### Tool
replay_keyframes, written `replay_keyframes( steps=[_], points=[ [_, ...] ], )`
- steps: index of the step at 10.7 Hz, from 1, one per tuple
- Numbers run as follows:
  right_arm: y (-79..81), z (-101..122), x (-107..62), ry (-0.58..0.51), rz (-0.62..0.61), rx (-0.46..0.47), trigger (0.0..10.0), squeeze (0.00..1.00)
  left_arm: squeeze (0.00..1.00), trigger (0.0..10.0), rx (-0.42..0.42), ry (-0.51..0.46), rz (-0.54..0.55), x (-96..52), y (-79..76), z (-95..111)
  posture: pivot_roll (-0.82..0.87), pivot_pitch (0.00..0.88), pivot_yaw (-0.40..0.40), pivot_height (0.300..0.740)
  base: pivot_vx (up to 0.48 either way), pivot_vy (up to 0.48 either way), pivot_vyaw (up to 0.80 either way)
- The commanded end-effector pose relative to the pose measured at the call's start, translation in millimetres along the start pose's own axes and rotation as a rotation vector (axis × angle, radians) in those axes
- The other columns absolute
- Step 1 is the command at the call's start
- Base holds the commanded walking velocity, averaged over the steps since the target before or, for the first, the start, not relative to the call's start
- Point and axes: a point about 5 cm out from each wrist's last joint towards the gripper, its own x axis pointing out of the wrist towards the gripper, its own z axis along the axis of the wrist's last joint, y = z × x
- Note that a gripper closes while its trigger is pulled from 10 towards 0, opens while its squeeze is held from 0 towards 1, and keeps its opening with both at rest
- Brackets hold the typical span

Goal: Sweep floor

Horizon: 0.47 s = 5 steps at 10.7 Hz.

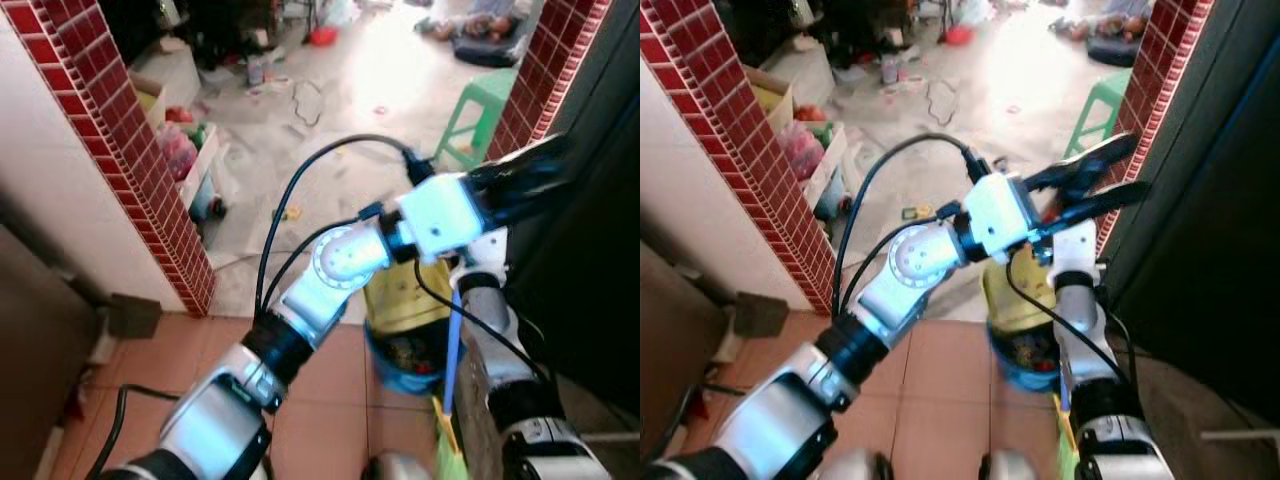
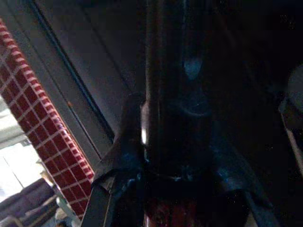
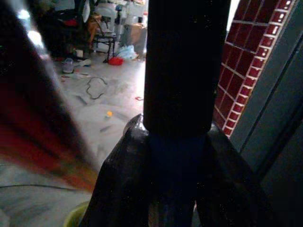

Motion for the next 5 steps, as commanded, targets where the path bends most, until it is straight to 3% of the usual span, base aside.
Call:
replay_keyframes(
  steps=[1, 2, 4, 5],
  points=[
    [2.4, 5, 3.6, -0.019, 0.009, -0.016, 10.0, 0.00, 0.00, 10.0, 0.026, -0.143, 0.028, 24.2, 1.7, 28, -0.09, 0.000, 0.021, 0.740, 0.000, 0.000, 0.00],
    [2.6, 5, 4.0, -0.018, 0.012, -0.016, 10.0, 0.00, 0.00, 10.0, 0.072, -0.158, 0.122, 21.5, 20.4, 37, -0.08, 0.000, 0.017, 0.740, 0.000, 0.000, 0.00],
    [3.4, 5, 4.7, -0.015, 0.020, -0.015, 10.0, 0.00, 0.00, 10.0, 0.136, -0.205, 0.371, 10.2, 76.4, 66, -0.07, 0.000, 0.008, 0.740, 0.000, 0.000, 0.00],
    [4.1, 4, 5.2, -0.011, 0.023, -0.015, 10.0, 0.00, 0.00, 10.0, 0.146, -0.227, 0.458, 4.8, 97.3, 78, -0.06, 0.000, 0.007, 0.740, 0.000, 0.000, 0.00]
  ],
)
